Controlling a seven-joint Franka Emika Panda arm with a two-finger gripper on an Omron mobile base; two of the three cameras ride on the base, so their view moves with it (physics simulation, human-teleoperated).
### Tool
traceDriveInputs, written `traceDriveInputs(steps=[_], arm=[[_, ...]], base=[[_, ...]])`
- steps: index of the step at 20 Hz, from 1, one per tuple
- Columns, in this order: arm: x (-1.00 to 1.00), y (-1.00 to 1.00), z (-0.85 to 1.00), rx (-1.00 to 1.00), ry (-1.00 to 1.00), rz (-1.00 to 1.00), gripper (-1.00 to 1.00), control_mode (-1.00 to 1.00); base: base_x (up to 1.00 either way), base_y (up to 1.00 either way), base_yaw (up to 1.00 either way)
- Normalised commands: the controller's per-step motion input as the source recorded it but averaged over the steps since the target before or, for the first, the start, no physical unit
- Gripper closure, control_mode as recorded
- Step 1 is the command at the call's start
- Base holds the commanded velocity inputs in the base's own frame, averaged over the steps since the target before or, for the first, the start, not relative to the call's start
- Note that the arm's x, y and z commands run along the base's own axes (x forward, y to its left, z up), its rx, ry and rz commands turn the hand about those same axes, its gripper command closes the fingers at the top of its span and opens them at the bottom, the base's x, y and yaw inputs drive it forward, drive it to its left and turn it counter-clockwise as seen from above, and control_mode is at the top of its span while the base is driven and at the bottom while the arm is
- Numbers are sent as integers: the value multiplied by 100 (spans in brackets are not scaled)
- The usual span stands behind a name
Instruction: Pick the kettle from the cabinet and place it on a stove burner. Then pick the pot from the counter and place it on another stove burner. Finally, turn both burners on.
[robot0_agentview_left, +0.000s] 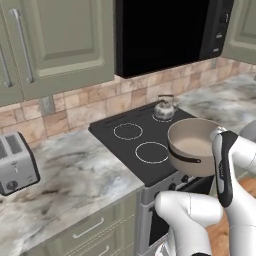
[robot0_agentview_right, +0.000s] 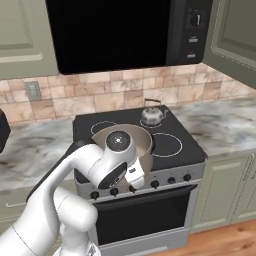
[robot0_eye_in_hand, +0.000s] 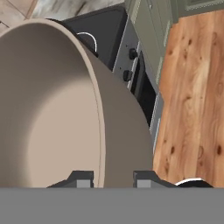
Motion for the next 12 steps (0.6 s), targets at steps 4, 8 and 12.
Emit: traceDriveInputs(steps=[4,8,12], arm=[[0,0,0,0,0,0,100,100],[0,0,0,0,0,0,100,100],[0,0,0,0,0,0,100,100]], base=[[24,22,0],[21,30,0],[17,32,1]])
